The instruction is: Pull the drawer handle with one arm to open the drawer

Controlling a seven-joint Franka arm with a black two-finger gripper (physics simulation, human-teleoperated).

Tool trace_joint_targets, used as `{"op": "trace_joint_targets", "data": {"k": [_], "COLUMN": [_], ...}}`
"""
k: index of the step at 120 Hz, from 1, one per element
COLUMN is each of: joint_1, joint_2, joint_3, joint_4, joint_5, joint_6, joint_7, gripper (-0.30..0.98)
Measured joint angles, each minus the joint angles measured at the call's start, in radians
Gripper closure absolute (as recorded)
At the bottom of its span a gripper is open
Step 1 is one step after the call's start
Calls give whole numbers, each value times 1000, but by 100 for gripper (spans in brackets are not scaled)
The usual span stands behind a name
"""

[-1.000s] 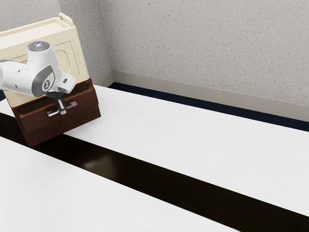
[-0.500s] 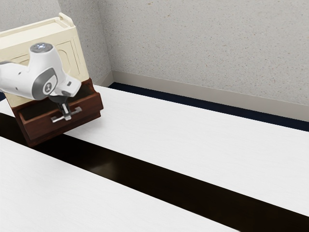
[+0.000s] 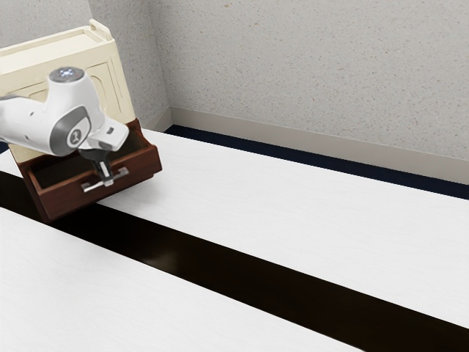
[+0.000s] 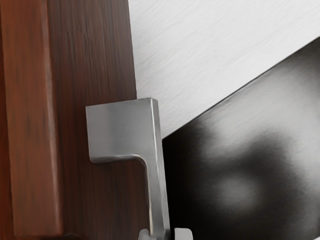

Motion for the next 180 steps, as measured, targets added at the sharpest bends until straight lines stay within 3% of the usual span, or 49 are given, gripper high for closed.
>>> {"op": "trace_joint_targets", "data": {"k": [59, 122, 156, 180], "joint_1": [-6, 32, 36, -7], "joint_2": [-108, -118, -167, -225], "joint_3": [-53, -82, -99, -91], "joint_4": [-118, -131, -151, -88], "joint_5": [-2, -4, -11, -47], "joint_6": [4, 5, -7, -57], "joint_7": [-26, -54, -52, -52], "gripper": [79, 77, 63, 26]}}
